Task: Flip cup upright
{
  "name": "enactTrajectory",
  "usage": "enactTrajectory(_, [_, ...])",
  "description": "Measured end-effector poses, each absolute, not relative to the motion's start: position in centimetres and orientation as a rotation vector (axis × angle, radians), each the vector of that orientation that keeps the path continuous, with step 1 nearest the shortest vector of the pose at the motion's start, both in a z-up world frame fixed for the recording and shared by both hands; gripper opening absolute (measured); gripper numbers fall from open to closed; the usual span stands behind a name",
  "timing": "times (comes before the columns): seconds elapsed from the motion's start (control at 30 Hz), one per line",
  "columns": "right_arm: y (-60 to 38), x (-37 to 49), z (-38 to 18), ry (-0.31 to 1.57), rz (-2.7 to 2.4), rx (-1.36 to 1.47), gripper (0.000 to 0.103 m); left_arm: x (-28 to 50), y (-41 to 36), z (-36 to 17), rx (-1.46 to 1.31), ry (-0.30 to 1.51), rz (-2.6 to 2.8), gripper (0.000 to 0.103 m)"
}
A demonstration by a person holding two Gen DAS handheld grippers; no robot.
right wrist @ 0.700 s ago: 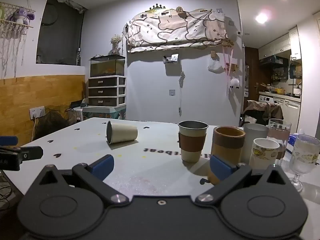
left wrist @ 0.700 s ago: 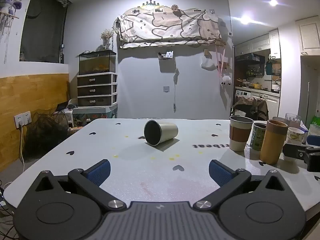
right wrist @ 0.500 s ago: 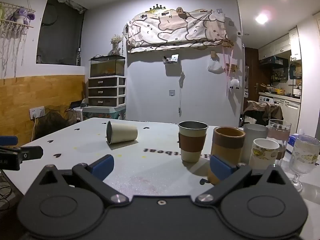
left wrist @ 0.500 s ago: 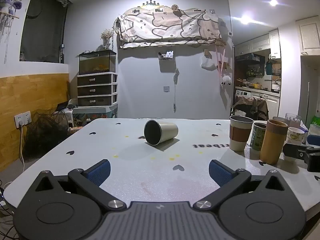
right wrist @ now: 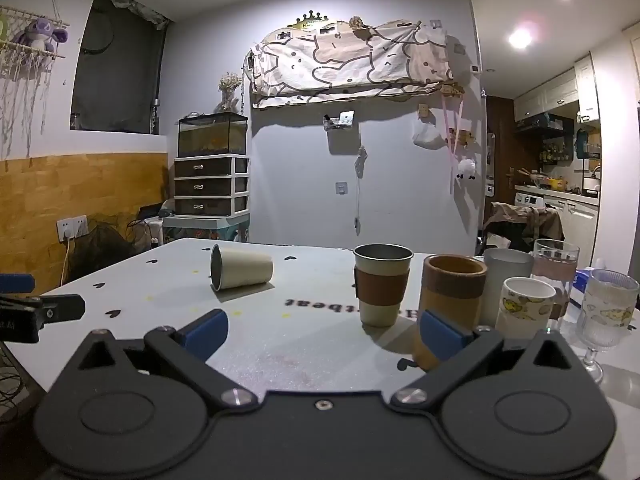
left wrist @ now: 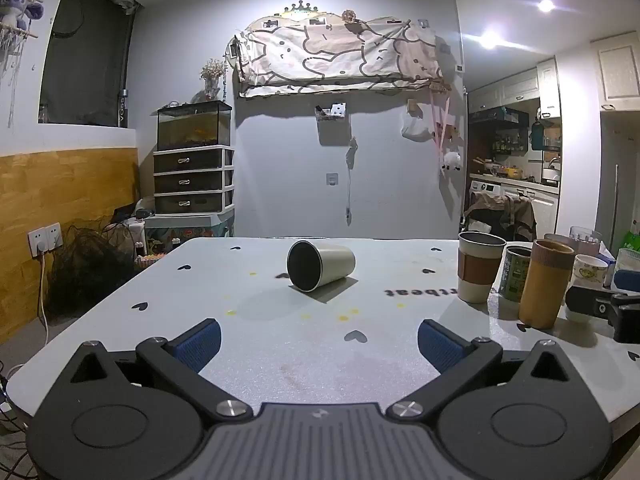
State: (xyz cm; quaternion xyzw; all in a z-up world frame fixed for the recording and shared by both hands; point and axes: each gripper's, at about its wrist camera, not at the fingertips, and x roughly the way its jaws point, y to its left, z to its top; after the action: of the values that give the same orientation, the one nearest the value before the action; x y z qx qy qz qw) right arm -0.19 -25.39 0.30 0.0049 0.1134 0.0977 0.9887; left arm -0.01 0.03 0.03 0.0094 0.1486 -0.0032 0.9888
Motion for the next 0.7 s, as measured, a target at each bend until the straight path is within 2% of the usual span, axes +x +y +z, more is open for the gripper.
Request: enactTrajectory(0.7, [-25.32,-0.34,0.38,0.226,0.195,0.009,0.103,-0.01,0.03,0.03,0.019,0.298,-0.006,0.103])
